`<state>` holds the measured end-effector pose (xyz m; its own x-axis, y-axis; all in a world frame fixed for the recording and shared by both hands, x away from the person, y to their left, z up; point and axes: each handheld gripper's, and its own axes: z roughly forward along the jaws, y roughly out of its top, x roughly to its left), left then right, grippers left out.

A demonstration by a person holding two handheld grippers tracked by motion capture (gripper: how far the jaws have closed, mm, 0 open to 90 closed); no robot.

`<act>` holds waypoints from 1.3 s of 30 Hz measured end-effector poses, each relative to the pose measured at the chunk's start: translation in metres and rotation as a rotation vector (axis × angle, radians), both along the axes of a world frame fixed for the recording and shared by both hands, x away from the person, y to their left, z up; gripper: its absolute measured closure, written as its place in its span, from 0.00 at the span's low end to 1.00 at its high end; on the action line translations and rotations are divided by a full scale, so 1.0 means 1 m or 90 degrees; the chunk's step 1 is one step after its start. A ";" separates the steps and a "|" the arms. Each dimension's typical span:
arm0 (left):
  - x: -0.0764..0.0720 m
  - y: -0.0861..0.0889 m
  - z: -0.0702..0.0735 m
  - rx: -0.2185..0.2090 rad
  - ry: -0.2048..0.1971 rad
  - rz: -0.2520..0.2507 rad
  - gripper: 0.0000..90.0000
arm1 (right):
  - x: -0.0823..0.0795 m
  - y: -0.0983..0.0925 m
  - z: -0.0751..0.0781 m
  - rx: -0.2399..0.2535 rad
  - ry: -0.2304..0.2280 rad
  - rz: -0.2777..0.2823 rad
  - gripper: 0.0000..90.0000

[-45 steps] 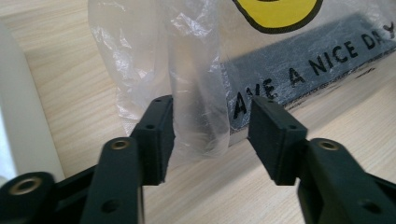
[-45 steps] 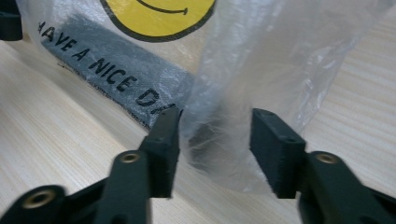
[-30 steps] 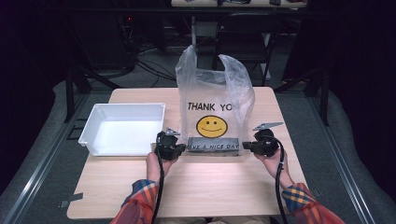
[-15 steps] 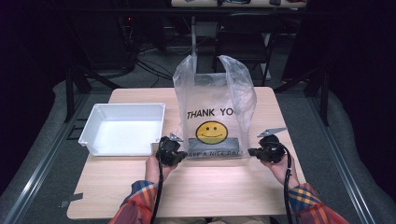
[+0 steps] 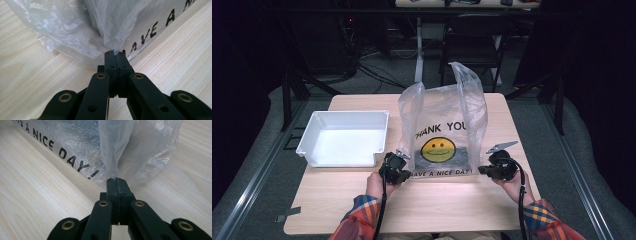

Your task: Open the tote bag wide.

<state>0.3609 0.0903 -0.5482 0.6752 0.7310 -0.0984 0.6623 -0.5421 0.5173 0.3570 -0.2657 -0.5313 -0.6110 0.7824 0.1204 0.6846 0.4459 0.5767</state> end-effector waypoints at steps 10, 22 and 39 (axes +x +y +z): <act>0.004 -0.001 -0.004 0.004 0.003 0.007 0.99 | 0.000 0.007 0.024 0.024 -0.097 -0.012 0.46; -0.004 0.003 0.016 0.000 -0.045 0.021 0.73 | 0.012 0.010 0.011 0.022 -0.076 -0.022 1.00; 0.010 -0.013 0.033 0.001 -0.154 0.062 0.86 | 0.008 0.008 0.008 0.016 -0.055 -0.015 1.00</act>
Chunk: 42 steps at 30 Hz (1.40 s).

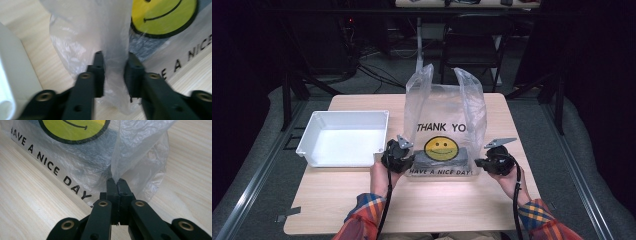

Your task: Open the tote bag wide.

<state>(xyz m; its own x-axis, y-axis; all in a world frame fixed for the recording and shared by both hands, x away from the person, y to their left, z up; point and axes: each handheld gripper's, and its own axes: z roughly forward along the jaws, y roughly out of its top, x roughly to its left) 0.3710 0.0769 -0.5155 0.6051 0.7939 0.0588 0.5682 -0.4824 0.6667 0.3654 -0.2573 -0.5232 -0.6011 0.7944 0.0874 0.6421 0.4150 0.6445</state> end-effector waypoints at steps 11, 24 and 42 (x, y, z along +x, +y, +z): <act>0.005 0.005 -0.019 0.001 0.063 -0.024 0.99 | 0.003 -0.007 -0.009 -0.001 0.037 -0.007 1.00; 0.005 0.014 -0.026 0.004 0.110 -0.031 0.99 | 0.000 -0.001 -0.017 -0.029 0.100 0.036 1.00; 0.010 0.020 -0.033 0.023 0.129 -0.025 0.99 | 0.002 -0.011 -0.004 -0.005 0.056 0.028 0.60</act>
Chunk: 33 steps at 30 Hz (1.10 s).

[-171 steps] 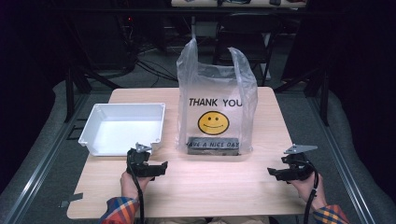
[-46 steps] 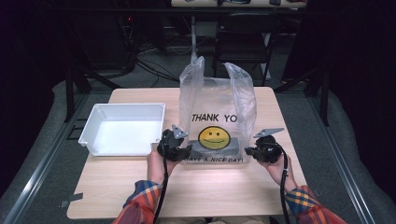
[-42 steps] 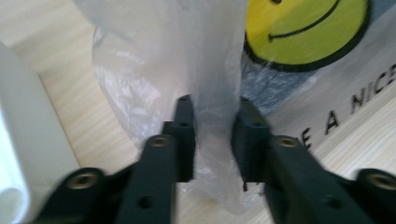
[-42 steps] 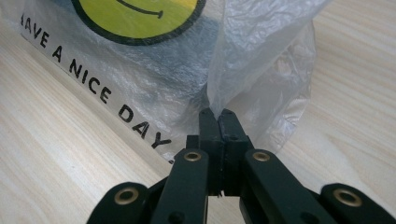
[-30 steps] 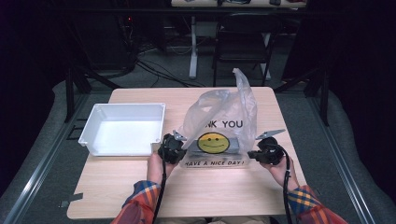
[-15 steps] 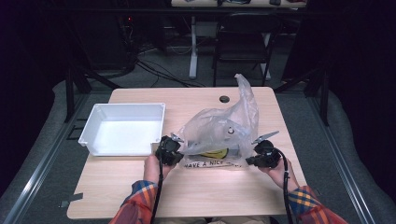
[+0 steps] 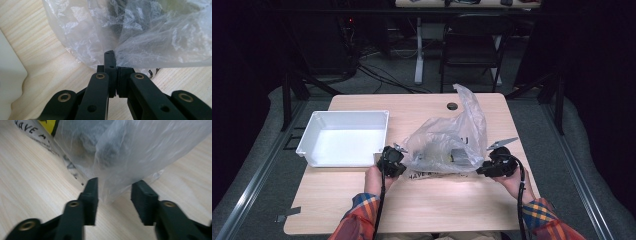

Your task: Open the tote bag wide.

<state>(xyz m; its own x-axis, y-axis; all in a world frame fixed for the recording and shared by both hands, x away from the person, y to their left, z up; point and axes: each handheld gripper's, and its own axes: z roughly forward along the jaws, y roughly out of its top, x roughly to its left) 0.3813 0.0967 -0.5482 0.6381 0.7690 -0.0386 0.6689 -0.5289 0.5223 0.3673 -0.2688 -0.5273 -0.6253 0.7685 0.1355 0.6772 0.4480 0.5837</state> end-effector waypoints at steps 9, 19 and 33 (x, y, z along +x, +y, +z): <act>0.003 0.002 -0.005 0.001 0.015 0.008 0.99 | 0.015 0.004 0.018 0.030 -0.076 -0.030 0.51; 0.006 0.006 -0.006 0.002 0.013 0.020 0.98 | 0.027 0.005 0.007 0.049 -0.048 -0.027 0.96; -0.015 0.020 0.049 -0.130 -0.035 0.010 0.45 | 0.024 0.008 0.003 0.028 -0.039 -0.016 0.99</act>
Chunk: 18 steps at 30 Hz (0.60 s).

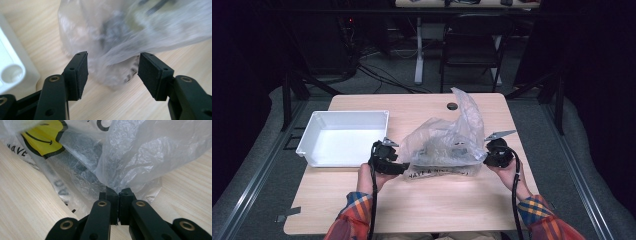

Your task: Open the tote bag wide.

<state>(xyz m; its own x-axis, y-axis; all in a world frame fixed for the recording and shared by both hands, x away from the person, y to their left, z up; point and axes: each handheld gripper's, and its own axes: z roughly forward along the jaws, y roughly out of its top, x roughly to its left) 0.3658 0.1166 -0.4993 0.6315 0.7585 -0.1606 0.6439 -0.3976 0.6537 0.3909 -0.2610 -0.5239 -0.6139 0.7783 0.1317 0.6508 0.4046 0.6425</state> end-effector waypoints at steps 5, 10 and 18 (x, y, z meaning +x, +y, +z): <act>0.003 -0.004 0.014 -0.056 -0.040 0.013 0.41 | -0.001 0.004 -0.002 -0.017 0.001 0.011 1.00; 0.014 -0.022 0.003 -0.035 -0.033 0.016 0.41 | -0.001 0.005 -0.004 -0.025 0.012 0.025 1.00; 0.025 -0.029 -0.020 -0.017 -0.011 0.000 0.72 | -0.003 0.007 -0.006 -0.033 0.017 0.035 1.00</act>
<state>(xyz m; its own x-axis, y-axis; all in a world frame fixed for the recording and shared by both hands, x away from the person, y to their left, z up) 0.3906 0.0871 -0.5195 0.6349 0.7537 -0.1701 0.6318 -0.3797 0.6757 0.3874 -0.2538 -0.5296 -0.6523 0.7501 0.1087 0.6436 0.4725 0.6022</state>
